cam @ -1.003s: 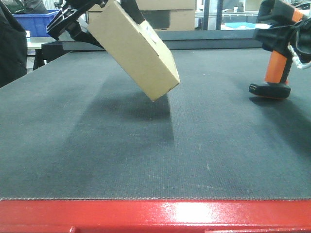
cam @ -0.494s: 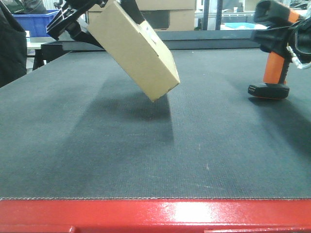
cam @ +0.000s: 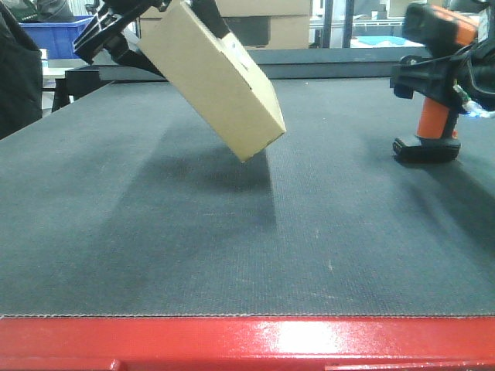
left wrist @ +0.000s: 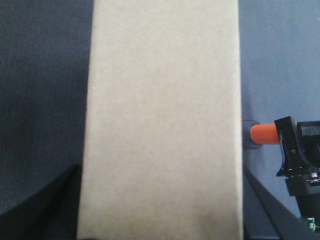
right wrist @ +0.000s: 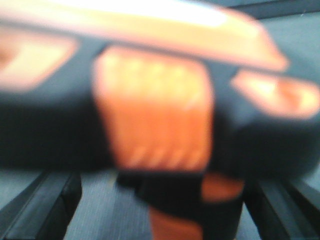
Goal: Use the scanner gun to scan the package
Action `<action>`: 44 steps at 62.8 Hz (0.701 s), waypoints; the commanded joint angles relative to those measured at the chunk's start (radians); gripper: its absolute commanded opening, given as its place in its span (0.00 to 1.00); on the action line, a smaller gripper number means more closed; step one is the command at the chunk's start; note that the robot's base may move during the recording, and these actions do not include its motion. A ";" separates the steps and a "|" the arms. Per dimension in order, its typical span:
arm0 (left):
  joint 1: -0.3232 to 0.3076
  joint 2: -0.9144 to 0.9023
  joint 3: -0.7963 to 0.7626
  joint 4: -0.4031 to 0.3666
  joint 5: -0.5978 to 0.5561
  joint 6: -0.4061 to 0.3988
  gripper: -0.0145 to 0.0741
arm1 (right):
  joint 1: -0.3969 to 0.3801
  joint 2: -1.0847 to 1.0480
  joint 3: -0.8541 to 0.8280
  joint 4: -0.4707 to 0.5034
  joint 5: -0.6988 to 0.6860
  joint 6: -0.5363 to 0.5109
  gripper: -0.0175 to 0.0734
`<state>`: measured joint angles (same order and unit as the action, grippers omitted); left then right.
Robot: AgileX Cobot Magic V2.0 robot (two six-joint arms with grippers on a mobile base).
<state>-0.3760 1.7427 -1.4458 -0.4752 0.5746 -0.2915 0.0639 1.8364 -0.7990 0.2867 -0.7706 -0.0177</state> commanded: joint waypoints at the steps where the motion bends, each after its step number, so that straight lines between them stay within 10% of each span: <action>1: -0.007 -0.010 -0.004 -0.002 -0.015 0.002 0.04 | 0.000 -0.032 0.029 -0.013 -0.003 0.001 0.81; 17: -0.007 -0.010 -0.004 0.042 -0.015 0.002 0.04 | 0.000 -0.125 0.138 -0.048 -0.012 -0.026 0.81; 44: 0.014 -0.013 -0.101 0.571 0.285 -0.107 0.04 | 0.000 -0.340 0.318 -0.098 0.008 -0.026 0.81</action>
<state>-0.3720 1.7427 -1.5087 -0.0375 0.8126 -0.3439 0.0639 1.5483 -0.5141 0.2007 -0.7555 -0.0349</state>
